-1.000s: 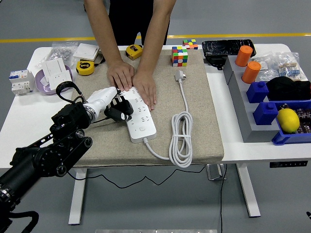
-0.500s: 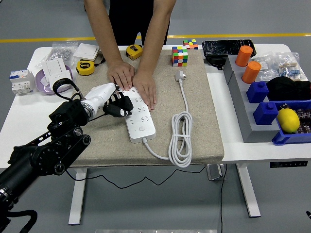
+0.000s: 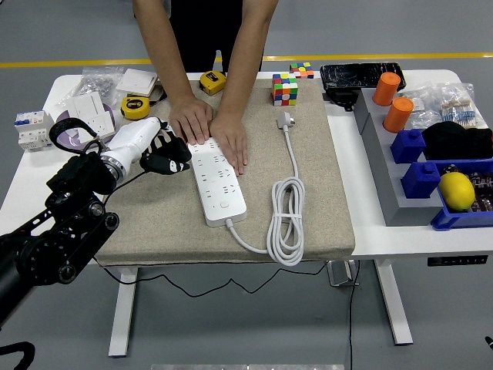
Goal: Pick up the plug,place it near the board,insert it into the board,press the button
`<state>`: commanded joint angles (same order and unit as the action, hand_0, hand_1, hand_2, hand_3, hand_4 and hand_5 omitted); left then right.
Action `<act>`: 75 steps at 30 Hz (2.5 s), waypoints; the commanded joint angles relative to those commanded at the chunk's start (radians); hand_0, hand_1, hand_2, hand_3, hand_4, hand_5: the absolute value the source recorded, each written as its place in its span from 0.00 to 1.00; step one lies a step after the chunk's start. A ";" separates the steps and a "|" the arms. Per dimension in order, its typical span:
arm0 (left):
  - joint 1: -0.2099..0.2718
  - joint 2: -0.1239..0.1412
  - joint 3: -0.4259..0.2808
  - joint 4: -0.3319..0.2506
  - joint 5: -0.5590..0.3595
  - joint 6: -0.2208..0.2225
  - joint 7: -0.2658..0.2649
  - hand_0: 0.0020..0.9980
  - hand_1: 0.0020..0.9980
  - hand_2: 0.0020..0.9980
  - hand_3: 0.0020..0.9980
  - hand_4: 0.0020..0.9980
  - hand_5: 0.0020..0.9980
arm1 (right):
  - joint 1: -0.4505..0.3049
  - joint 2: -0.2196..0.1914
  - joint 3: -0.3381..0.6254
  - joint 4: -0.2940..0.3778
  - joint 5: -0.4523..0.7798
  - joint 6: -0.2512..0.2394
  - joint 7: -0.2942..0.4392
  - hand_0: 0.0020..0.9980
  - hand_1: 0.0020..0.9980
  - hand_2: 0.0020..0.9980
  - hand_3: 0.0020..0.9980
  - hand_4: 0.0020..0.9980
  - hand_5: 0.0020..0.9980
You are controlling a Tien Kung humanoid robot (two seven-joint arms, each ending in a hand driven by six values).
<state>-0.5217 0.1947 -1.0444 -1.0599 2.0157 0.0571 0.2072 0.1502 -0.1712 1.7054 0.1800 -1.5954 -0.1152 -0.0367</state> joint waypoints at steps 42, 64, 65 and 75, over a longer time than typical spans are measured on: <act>0.103 -0.003 -0.090 -0.189 -0.294 0.039 -0.068 1.00 1.00 0.90 0.82 1.00 1.00 | 0.000 0.002 -0.002 0.000 0.030 -0.002 0.015 1.00 0.83 0.75 0.78 1.00 0.98; 0.448 -0.165 -0.639 -0.401 -1.201 -0.025 -0.363 1.00 1.00 0.97 0.99 1.00 1.00 | -0.046 0.045 -0.039 0.000 0.036 0.009 0.044 1.00 0.82 0.75 0.78 1.00 1.00; 0.463 -0.164 -0.655 -0.388 -1.180 -0.019 -0.344 1.00 1.00 0.97 0.92 1.00 1.00 | -0.049 0.047 -0.039 0.000 0.030 0.006 0.047 1.00 0.85 0.79 0.80 1.00 0.99; 0.504 -0.195 -0.785 -0.346 -0.793 0.048 -0.188 1.00 1.00 1.00 0.83 1.00 1.00 | -0.061 0.058 -0.011 0.000 -0.029 -0.014 0.053 1.00 0.96 0.88 0.87 1.00 0.93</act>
<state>-0.0177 0.0000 -1.8293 -1.4056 1.2229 0.1049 0.0191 0.0890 -0.1131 1.6941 0.1800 -1.6241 -0.1291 0.0165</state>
